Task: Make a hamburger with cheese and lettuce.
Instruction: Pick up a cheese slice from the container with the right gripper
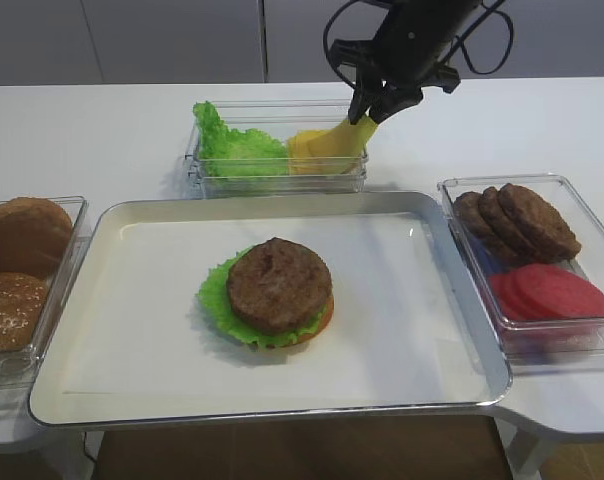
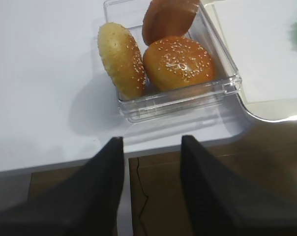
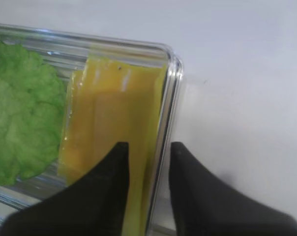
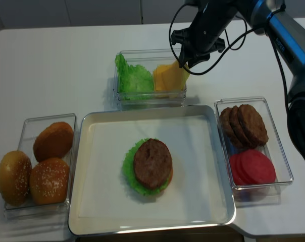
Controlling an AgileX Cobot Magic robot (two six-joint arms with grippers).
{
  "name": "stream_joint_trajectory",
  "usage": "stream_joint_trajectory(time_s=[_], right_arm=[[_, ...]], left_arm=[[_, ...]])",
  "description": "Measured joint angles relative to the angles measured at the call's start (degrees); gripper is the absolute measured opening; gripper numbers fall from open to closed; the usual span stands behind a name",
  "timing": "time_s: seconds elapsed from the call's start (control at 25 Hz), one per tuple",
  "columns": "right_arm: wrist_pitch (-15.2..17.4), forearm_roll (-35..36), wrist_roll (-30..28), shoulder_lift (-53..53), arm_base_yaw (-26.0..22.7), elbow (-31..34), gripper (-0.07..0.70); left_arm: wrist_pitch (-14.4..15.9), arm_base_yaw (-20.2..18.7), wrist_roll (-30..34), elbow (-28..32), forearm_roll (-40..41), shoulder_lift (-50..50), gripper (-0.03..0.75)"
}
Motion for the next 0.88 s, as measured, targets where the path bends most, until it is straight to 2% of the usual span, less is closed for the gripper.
stream_joint_trajectory(time_s=[0.2, 0.28, 0.88], right_arm=[[0.8, 0.0, 0.0, 0.0, 0.0, 0.0, 0.109], [1.0, 0.0, 0.0, 0.0, 0.0, 0.0, 0.086], [1.6, 0.6, 0.1, 0.0, 0.0, 0.0, 0.044]], left_arm=[[0.0, 0.0, 0.0, 0.0, 0.0, 0.0, 0.288], [0.0, 0.0, 0.0, 0.0, 0.0, 0.0, 0.288], [0.0, 0.0, -0.1, 0.0, 0.0, 0.0, 0.288]])
